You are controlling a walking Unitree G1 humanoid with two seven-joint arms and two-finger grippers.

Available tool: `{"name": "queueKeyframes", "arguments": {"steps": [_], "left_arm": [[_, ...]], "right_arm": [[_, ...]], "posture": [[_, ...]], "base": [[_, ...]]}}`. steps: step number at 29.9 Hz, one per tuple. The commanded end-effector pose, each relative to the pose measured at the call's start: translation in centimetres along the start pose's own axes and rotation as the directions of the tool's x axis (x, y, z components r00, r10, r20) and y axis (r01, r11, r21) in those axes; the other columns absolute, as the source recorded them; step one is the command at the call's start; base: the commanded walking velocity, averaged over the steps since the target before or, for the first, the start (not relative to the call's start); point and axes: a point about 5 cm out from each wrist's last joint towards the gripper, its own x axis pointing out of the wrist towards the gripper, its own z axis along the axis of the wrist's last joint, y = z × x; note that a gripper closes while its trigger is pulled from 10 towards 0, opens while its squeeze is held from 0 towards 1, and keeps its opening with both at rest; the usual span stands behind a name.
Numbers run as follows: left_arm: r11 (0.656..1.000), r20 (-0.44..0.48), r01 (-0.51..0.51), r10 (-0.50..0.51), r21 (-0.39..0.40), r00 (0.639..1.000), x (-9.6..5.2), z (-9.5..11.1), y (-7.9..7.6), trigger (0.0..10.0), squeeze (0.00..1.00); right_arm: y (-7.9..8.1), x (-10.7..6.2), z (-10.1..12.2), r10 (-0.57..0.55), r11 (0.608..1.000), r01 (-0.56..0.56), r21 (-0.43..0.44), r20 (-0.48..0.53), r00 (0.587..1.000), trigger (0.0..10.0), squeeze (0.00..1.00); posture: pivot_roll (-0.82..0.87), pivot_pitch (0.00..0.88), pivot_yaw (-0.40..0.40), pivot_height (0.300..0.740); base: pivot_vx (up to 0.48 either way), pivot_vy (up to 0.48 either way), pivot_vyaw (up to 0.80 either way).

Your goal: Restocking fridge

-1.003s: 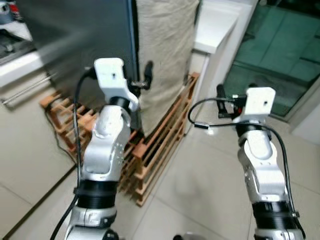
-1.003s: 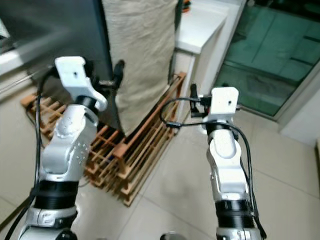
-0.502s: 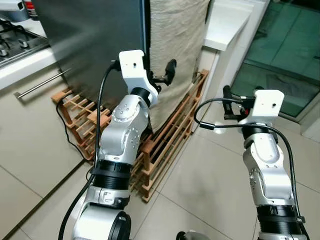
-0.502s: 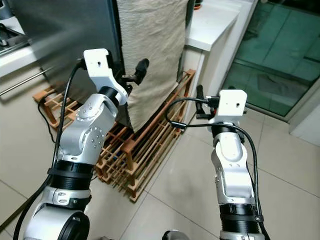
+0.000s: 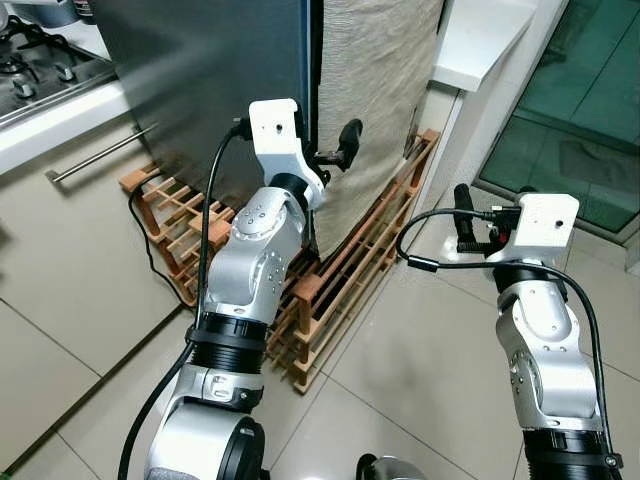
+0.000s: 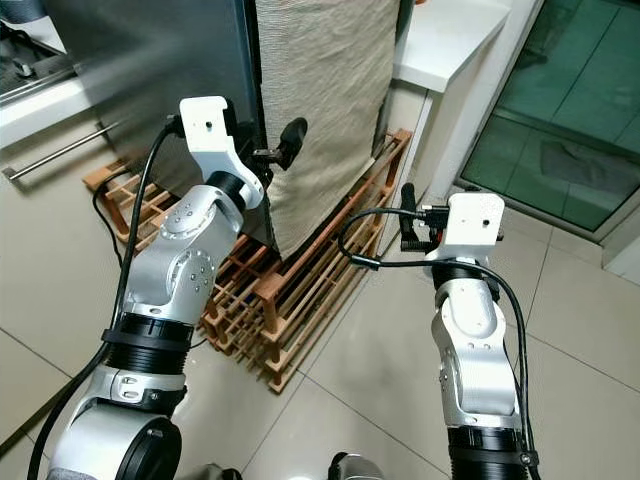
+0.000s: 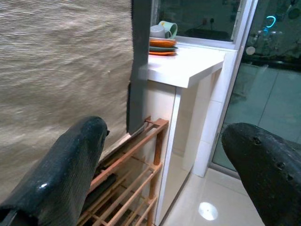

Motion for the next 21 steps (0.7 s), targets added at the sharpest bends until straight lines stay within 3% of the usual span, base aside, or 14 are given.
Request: {"name": "queueKeyframes", "arguments": {"steps": [1, 7, 9, 12, 17, 21], "left_arm": [[0.999, -0.004, -0.004, 0.004, -0.037, 1.000, -0.1, -0.1, -0.4, 10.0, 0.00], [0.991, 0.013, 0.112, -0.111, -0.076, 0.994, -0.6, -0.1, -2.1, 10.0, 0.00], [0.984, 0.029, 0.172, -0.171, -0.045, 0.985, -0.9, 0.1, -3.1, 10.0, 0.00], [0.982, 0.033, 0.185, -0.184, -0.030, 0.982, -1.0, 0.1, -3.4, 10.0, 0.00], [0.965, 0.068, 0.248, -0.255, 0.088, 0.965, -1.8, 0.7, -4.2, 10.0, 0.00], [0.964, 0.058, 0.251, -0.257, 0.090, 0.965, -2.3, 0.5, -4.2, 10.0, 0.00]], "right_arm": [[-0.5, -0.2, 0.3, -0.015, 1.000, 0.015, 0.003, 0.004, 1.000, 10.0, 0.00], [-0.4, -0.2, 0.3, -0.016, 1.000, 0.016, 0.004, 0.002, 1.000, 10.0, 0.00], [-0.4, -0.2, 0.2, -0.018, 1.000, 0.018, 0.005, -0.001, 1.000, 10.0, 0.00], [-0.3, -0.2, 0.2, -0.018, 1.000, 0.018, 0.006, -0.002, 1.000, 10.0, 0.00], [-0.3, -0.2, 0.1, -0.017, 1.000, 0.017, 0.005, -0.002, 1.000, 10.0, 0.00], [-0.2, -0.1, 0.0, -0.014, 1.000, 0.014, 0.005, -0.003, 1.000, 10.0, 0.00]], "posture": [[-0.15, 0.137, 0.004, 0.740], [-0.14, 0.136, 0.007, 0.740], [-0.14, 0.134, 0.008, 0.740], [-0.14, 0.134, 0.008, 0.740], [-0.14, 0.126, 0.009, 0.740], [-0.13, 0.119, 0.010, 0.740]], "base": [[0.000, 0.000, 0.00], [0.000, 0.000, 0.00], [0.000, 0.000, 0.00], [0.000, 0.000, 0.00], [0.000, 0.000, 0.00], [0.000, 0.000, 0.00]]}}
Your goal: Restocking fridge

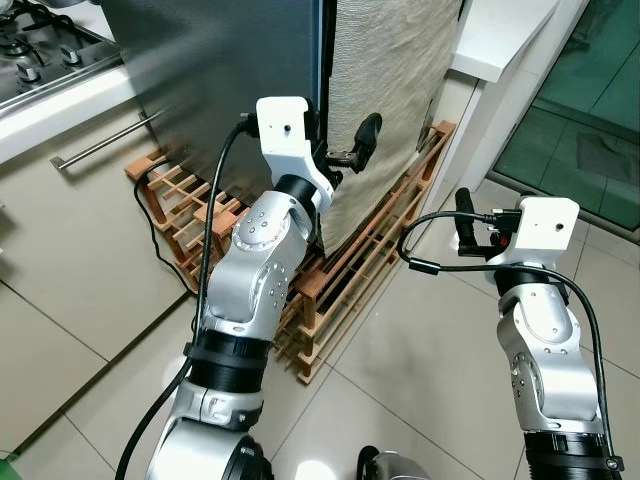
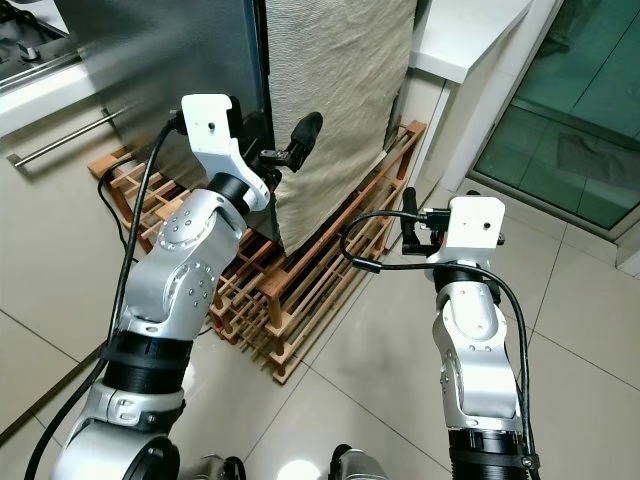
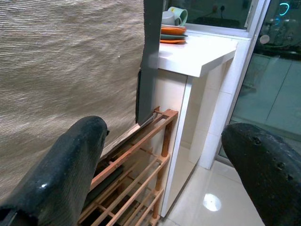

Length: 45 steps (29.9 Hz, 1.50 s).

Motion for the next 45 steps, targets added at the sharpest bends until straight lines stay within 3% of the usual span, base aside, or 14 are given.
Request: {"name": "queueKeyframes", "arguments": {"steps": [1, 11, 19, 30, 45], "left_arm": [[1.000, -0.004, 0.028, -0.028, 0.009, 1.000, -0.3, -0.1, -0.5, 10.0, 0.00], [0.997, -0.057, -0.080, 0.079, -0.015, 0.995, 0.0, -1.6, 0.9, 10.0, 0.00], [0.990, -0.028, -0.140, 0.139, -0.033, 0.990, -1.8, -1.0, 2.3, 10.0, 0.00], [0.991, -0.039, -0.129, 0.128, -0.046, 0.991, -1.8, -1.3, 2.0, 10.0, 0.00], [0.994, -0.069, -0.113, 0.112, -0.008, 0.991, -0.5, -2.2, 2.0, 10.0, 0.00]], "right_arm": [[-0.1, 0.0, 0.2, -0.008, 1.000, 0.008, 0.004, 0.011, 1.000, 10.0, 0.00], [0.2, 0.2, 0.2, 0.001, 1.000, -0.001, 0.005, 0.015, 1.000, 10.0, 0.00], [-0.1, 0.0, -0.1, -0.002, 1.000, 0.002, 0.000, 0.009, 1.000, 10.0, 0.00], [0.2, 0.2, -0.1, 0.011, 1.000, -0.011, 0.001, 0.010, 1.000, 10.0, 0.00], [0.0, 0.1, 0.0, -0.002, 1.000, 0.002, 0.000, 0.016, 1.000, 10.0, 0.00]], "posture": [[-0.13, 0.114, 0.010, 0.740], [-0.14, 0.089, 0.015, 0.740], [-0.14, 0.081, 0.012, 0.740], [-0.13, 0.077, 0.005, 0.740], [-0.15, 0.092, 0.018, 0.740]], "base": [[0.000, 0.000, 0.00], [0.000, 0.000, 0.00], [0.000, 0.000, 0.00], [0.000, 0.000, 0.00], [0.000, 0.000, 0.00]]}}
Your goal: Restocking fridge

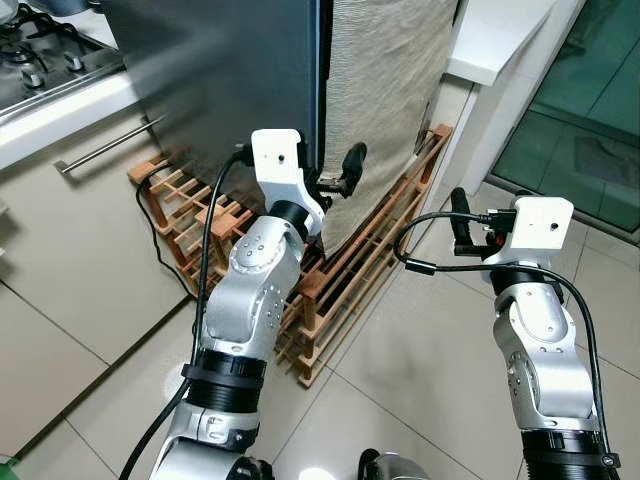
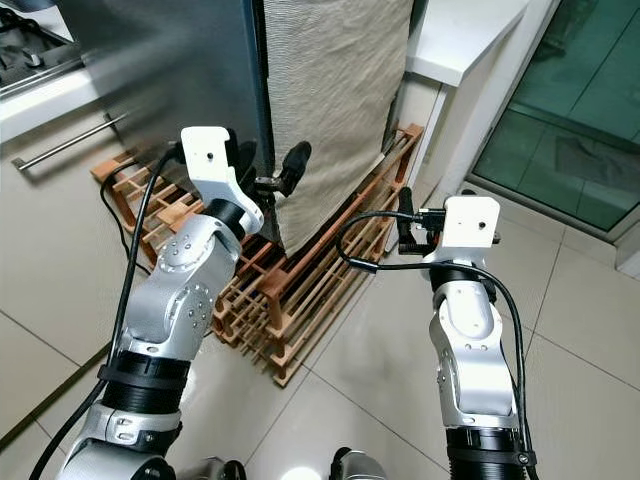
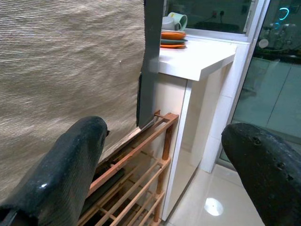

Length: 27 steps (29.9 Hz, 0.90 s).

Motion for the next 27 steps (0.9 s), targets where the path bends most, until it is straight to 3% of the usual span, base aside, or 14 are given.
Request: {"name": "queueKeyframes", "arguments": {"steps": [1, 27], "left_arm": [[1.000, 0.008, 0.009, -0.009, 0.013, 1.000, 0.2, 0.2, -0.2, 10.0, 0.00], [0.999, 0.024, 0.052, -0.051, -0.013, 0.998, 2.3, 0.3, -2.0, 10.0, 0.00]], "right_arm": [[-0.3, -0.1, 0.2, -0.013, 1.000, 0.013, 0.000, 0.011, 1.000, 10.0, 0.00], [-0.4, -0.5, 0.0, -0.029, 1.000, 0.029, 0.001, 0.005, 1.000, 10.0, 0.00]], "posture": [[-0.15, 0.094, 0.018, 0.740], [-0.17, 0.108, 0.031, 0.740]], "base": [[0.000, 0.000, 0.00], [0.000, 0.000, 0.00]]}}
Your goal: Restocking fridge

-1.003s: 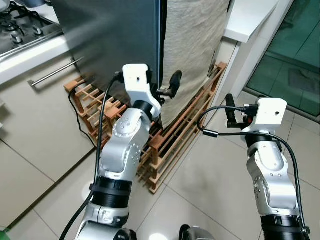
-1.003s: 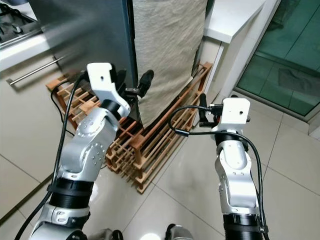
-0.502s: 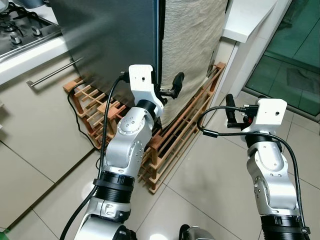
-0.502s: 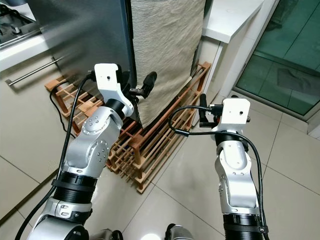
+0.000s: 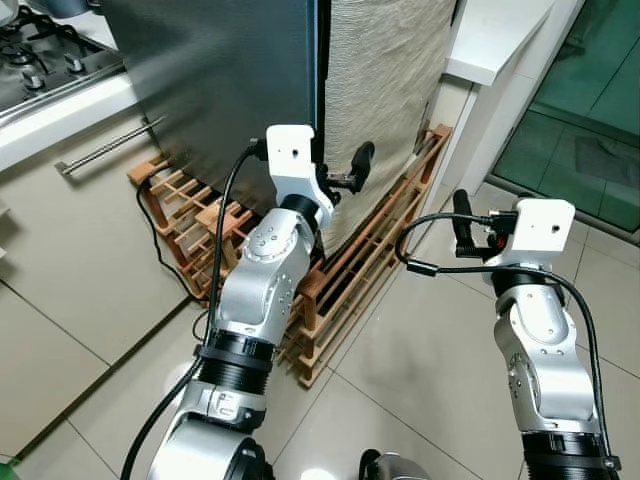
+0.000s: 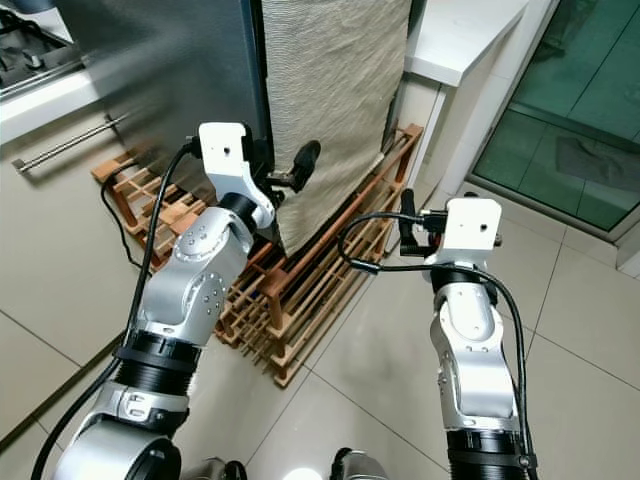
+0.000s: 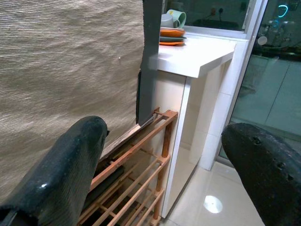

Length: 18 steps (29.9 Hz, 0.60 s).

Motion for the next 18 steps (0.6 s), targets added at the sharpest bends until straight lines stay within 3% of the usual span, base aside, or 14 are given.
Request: {"name": "queueKeyframes", "arguments": {"steps": [1, 18], "left_arm": [[0.999, 0.025, 0.041, -0.041, -0.022, 0.999, 0.8, 0.6, -1.6, 10.0, 0.00], [0.985, 0.005, 0.149, -0.149, -0.090, 0.989, 3.0, -0.3, -3.5, 10.0, 0.00]], "right_arm": [[-0.3, -0.2, 0.3, -0.016, 1.000, 0.016, 0.003, 0.017, 1.000, 10.0, 0.00], [-0.1, -0.5, 0.2, -0.015, 1.000, 0.015, 0.010, 0.004, 1.000, 10.0, 0.00]], "posture": [[-0.17, 0.109, 0.031, 0.740], [-0.18, 0.127, 0.029, 0.740]], "base": [[0.000, 0.000, 0.00], [0.000, 0.000, 0.00]]}}
